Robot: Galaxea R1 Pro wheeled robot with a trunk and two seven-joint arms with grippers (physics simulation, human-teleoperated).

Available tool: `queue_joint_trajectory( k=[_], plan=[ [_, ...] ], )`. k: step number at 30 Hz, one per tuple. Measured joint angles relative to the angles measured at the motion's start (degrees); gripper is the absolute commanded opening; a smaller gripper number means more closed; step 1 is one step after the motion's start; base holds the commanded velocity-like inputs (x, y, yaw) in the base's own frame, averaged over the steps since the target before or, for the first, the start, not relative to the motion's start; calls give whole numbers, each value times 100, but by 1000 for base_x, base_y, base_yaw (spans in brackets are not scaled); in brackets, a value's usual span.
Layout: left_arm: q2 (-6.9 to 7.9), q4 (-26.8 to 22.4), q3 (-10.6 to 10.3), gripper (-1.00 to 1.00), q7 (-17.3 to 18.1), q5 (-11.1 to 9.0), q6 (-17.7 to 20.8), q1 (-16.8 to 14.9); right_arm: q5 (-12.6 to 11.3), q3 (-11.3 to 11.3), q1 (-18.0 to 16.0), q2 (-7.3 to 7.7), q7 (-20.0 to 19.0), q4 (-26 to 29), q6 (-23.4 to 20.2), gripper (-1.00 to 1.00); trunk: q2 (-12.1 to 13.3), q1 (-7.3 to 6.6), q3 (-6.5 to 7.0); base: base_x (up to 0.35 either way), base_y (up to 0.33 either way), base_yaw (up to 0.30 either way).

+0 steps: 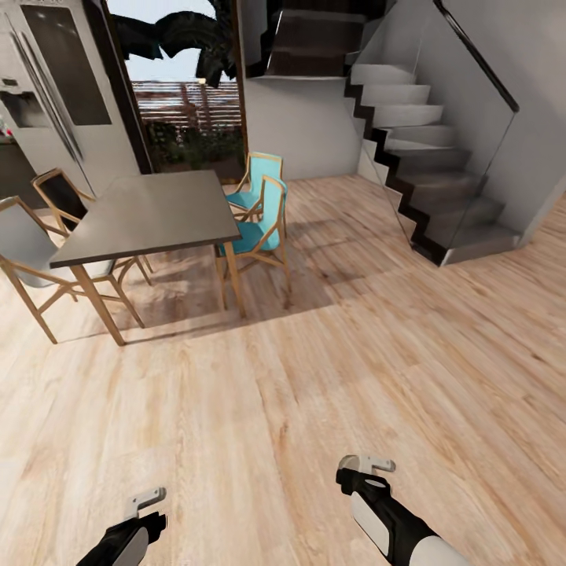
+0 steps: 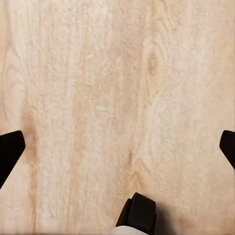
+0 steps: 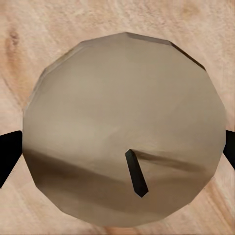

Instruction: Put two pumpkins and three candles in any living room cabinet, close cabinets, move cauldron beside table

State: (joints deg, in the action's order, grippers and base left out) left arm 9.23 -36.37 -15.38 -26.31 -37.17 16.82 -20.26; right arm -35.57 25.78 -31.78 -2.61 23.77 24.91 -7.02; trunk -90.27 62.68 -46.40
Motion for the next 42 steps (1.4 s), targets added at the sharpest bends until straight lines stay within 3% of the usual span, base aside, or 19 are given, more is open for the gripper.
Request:
queue_joint_trajectory(
  k=[24,30,42],
  plan=[
    [0,0,0,100,-2,0,0,0,8,3,2,-7,0,0,1,-100,0,0,142,0,0,241],
    [0,7,0,100,2,0,0,0,9,9,88,-8,-7,0,235,-100,0,0,186,0,0,197],
    [0,9,0,100,0,0,0,0,4,51,97,-8,-8,0,266,-100,0,0,277,0,0,191]
  ],
)
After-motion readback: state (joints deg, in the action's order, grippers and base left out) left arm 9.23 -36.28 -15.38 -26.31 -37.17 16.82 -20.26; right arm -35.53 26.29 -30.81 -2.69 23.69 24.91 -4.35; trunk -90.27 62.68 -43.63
